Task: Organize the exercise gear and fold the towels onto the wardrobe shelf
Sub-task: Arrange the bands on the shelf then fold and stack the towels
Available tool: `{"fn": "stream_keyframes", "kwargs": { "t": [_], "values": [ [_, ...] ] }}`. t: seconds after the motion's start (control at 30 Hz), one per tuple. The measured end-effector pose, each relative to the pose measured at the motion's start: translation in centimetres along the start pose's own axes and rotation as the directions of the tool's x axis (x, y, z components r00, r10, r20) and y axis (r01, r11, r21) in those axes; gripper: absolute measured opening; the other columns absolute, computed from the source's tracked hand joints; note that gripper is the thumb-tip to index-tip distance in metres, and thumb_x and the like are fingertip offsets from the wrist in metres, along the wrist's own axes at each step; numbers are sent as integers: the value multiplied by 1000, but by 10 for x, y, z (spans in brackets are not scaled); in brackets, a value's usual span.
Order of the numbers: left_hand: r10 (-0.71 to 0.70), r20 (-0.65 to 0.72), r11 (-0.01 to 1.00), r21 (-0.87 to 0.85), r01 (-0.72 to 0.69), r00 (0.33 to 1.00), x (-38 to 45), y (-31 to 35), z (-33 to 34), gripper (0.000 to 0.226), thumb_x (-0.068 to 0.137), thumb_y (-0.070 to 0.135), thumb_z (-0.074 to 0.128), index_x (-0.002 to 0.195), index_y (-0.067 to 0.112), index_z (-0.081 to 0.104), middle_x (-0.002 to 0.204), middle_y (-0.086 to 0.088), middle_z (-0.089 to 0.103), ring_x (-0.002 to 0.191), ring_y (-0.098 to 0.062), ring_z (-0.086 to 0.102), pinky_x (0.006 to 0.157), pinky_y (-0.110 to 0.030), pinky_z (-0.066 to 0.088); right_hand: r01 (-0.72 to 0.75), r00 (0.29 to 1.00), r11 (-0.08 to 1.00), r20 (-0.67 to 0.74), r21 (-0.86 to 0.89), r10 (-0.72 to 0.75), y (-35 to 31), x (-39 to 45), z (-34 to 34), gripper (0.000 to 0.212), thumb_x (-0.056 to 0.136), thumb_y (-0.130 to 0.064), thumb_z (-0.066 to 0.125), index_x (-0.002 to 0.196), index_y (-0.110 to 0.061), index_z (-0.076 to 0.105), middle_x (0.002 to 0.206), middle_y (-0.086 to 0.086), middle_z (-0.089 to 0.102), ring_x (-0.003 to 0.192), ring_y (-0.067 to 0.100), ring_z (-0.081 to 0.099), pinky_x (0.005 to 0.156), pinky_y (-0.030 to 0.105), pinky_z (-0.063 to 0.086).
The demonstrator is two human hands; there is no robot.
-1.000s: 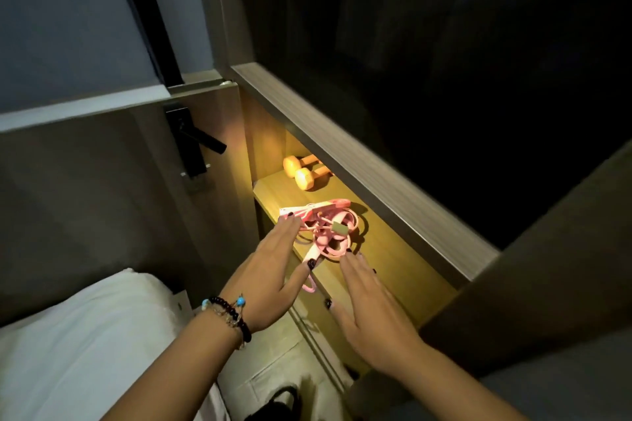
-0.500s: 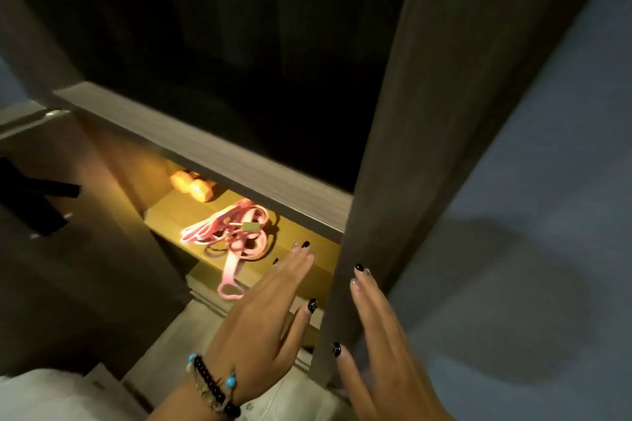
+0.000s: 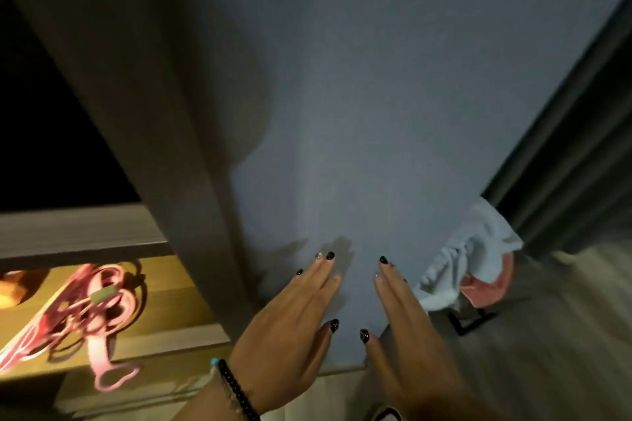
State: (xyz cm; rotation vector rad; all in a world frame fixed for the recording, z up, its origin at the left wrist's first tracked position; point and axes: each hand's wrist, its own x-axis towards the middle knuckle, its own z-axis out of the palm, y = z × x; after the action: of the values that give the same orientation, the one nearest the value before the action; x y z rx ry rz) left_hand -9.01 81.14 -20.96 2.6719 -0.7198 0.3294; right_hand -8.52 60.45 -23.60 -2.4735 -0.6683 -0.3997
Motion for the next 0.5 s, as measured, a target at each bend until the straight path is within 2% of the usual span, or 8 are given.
{"fn": "stream_keyframes", "kwargs": {
  "t": [0.07, 0.17, 0.23, 0.3, 0.33, 0.4, 0.5],
  "values": [
    [61, 57, 998, 5, -62, 996, 15, 12, 11, 59, 95, 38, 40, 147, 12, 31, 156, 1, 25, 145, -10, 22, 116, -22, 20, -66, 997, 998, -31, -17, 66, 16, -12, -14, 65, 97, -47, 36, 154, -25, 12, 161, -8, 11, 146, 11, 19, 113, 21, 22],
    [113, 147, 994, -25, -111, 983, 41, 32, 31, 61, 94, 40, 39, 148, 14, 29, 156, 2, 26, 143, -9, 25, 112, -24, 27, -155, 988, 986, -33, -54, 154, 42, -26, -36, 69, 93, -41, 44, 152, -16, 19, 161, -2, 12, 147, 13, 16, 116, 16, 13],
    [132, 217, 991, -36, -127, 967, 61, 51, 41, 62, 95, 41, 39, 151, 19, 23, 159, 5, 15, 145, -3, 15, 114, -20, 16, -204, 978, 977, -53, -64, 201, 64, -36, -46, 71, 92, -37, 48, 153, -16, 17, 161, 1, 13, 148, 16, 16, 117, 17, 11],
    [191, 216, 979, -107, -171, 958, 82, 68, 54, 65, 100, 37, 36, 153, 28, -1, 155, 15, -18, 140, 9, -18, 111, -13, -9, -267, 962, 962, -70, -62, 263, 87, -45, -55, 79, 90, -33, 55, 154, -20, 11, 162, 0, 11, 148, 16, 16, 117, 18, 10],
    [195, 242, 973, -168, -157, 950, 91, 76, 62, 67, 101, 35, 34, 149, 30, -12, 149, 20, -29, 134, 13, -28, 107, -9, -17, -300, 952, 952, -71, -53, 296, 99, -49, -60, 81, 89, -32, 58, 154, -20, 12, 162, -1, 10, 148, 15, 15, 117, 18, 11],
    [170, 267, 970, -214, -114, 948, 111, 91, 77, 71, 102, 32, 34, 146, 29, -21, 145, 22, -34, 134, 10, -30, 105, -7, -19, -350, 936, 933, -63, -79, 345, 127, -57, -66, 79, 89, -33, 57, 153, -19, 14, 162, -5, 6, 148, 12, 12, 117, 21, 14],
    [102, 311, 956, -293, -6, 945, 139, 111, 112, 78, 100, 28, 39, 140, 29, -28, 147, 16, -35, 138, 4, -27, 111, -9, -13, -414, 903, 891, 36, -188, 428, 173, -63, -78, 79, 93, -44, 50, 155, -18, 7, 161, -7, -7, 149, 16, 0, 119, 36, 18]
  ]
}}
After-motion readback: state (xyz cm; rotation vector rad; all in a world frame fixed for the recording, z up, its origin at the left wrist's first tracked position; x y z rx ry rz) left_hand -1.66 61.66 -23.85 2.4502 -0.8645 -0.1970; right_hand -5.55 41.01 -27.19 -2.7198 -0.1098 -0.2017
